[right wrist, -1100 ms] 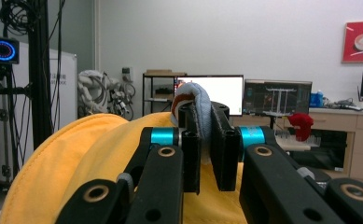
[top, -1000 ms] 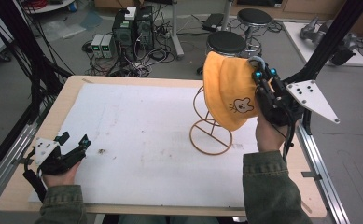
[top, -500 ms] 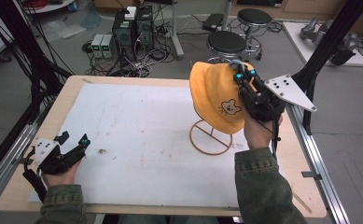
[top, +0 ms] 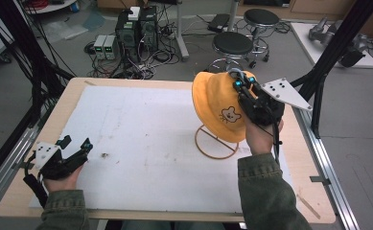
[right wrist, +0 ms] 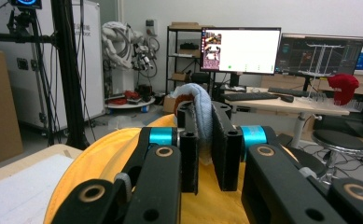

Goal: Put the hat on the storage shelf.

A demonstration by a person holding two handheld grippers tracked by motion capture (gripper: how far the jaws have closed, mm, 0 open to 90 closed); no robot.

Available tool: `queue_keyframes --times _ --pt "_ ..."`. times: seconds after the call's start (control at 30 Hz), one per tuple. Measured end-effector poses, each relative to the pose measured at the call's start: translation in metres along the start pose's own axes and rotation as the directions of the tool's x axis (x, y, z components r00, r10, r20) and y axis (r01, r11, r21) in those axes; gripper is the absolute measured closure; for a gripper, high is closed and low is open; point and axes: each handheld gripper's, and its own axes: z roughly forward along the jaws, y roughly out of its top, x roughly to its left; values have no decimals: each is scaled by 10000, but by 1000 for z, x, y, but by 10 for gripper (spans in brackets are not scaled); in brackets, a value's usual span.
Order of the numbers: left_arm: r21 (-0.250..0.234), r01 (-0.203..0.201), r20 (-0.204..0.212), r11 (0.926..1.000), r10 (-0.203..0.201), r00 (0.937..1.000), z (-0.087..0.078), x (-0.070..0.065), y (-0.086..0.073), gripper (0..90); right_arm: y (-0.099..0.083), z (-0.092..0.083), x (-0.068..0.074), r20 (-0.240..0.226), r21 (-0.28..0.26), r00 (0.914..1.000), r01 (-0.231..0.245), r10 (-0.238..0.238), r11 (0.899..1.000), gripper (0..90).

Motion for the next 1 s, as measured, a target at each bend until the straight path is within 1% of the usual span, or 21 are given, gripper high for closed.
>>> queue_keyframes --times 0.23,0.4,0.5,0.57,0.67,0.7,0.77,0.83,0.93,1.0 --pt "-57 40 19 10000 -40 10000 0 0 0 305 -1 2 -1 -28 126 10000 -88 88 9999 819" --pt "-38 60 22 10000 -60 10000 -1 0 0 305 -3 2 0 -21 191 9999 -134 134 9997 785" --pt "-32 91 21 10000 -91 10000 -1 0 -1 305 -6 3 -1 20 394 9999 -169 169 9991 755" --pt "-15 121 27 9999 -121 9999 -1 1 -1 305 -8 3 -3 -18 467 9995 -300 301 9985 746" --pt "-4 165 27 9999 -165 9999 0 1 -1 305 -12 1 -3 -87 479 9996 -280 284 9985 733" --pt "4 178 32 9998 -178 9998 0 1 -2 305 -12 0 -4 -117 503 9995 -278 284 9983 714" --pt "-12 172 33 9999 -172 9998 0 1 -1 305 -13 -1 -5 -145 497 9995 -281 289 9984 626" --pt "-39 182 38 9998 -182 9998 -1 0 -1 305 -12 -2 -6 -251 473 9991 -335 347 9983 564" --pt "-54 181 36 9998 -181 9998 -1 0 -1 305 -11 -4 -5 -222 393 9992 -316 325 9987 465" --pt "-75 175 49 9998 -175 9998 -1 0 -1 305 -11 -5 -4 -34 352 9997 -247 248 9991 385"
